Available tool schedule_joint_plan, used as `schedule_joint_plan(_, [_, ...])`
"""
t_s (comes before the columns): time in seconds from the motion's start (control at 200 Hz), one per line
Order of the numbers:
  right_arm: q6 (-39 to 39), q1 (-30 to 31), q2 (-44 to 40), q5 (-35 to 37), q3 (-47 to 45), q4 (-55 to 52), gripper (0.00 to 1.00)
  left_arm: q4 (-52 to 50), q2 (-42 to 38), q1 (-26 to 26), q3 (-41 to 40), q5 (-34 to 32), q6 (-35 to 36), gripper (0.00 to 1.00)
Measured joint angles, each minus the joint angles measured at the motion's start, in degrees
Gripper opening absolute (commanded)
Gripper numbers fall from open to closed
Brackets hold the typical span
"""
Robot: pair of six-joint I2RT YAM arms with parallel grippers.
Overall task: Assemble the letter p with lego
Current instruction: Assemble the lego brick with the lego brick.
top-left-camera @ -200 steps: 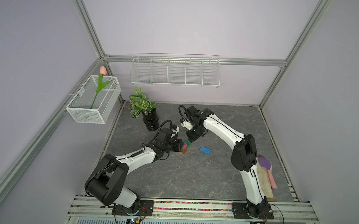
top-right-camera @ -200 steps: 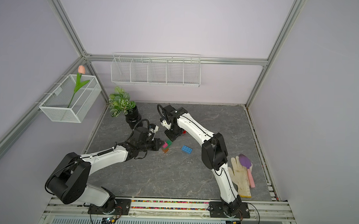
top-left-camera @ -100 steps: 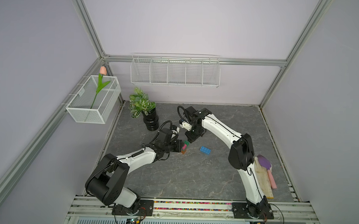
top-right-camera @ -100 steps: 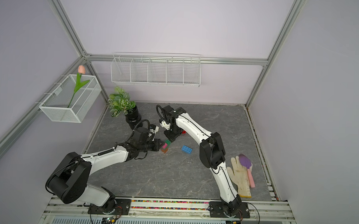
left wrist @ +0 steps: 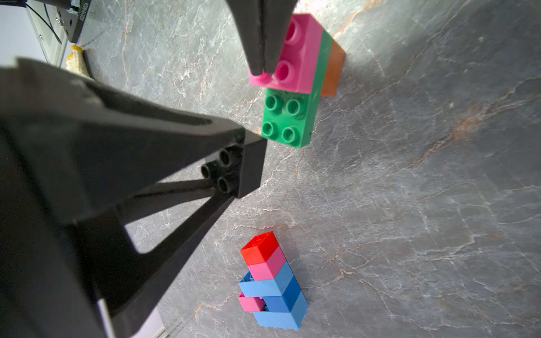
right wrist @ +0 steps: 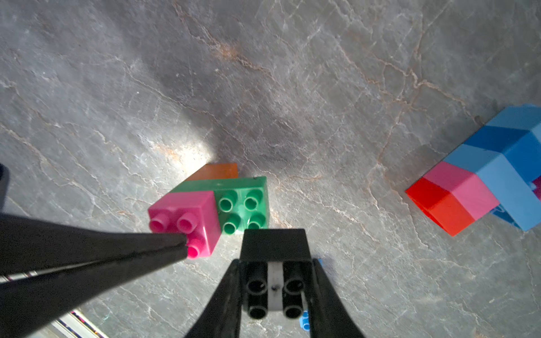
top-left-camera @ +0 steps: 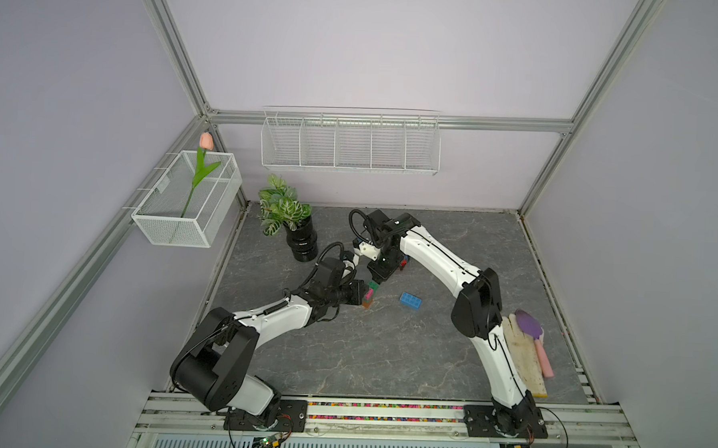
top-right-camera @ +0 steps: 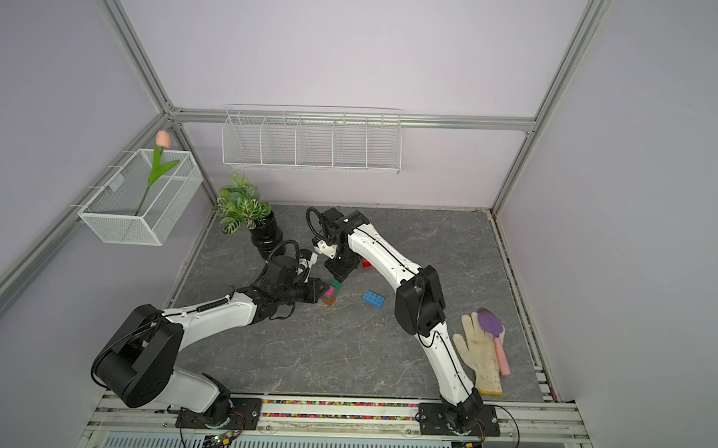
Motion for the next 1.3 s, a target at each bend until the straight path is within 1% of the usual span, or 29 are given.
schedule_joint_plan(0.225, [-0.5,1.6,3.0,0.7,2.1,-1.0,0.18,0.7,0.0,0.0,-0.3,0.1,0.0,0.0])
schedule_joint_plan(0.57, [-1.1,2.0,5.3,2.4,6.6,-3.0,0.18,1.5,0.0,0.0,-0.7,0.2,0.3,0.0])
schedule_joint_plan(1.305, [-2.2,2.1,6.4,4.8,7.7,-3.7,0.18,3.5,0.7,0.0,-1.0,0.2,0.4,0.0])
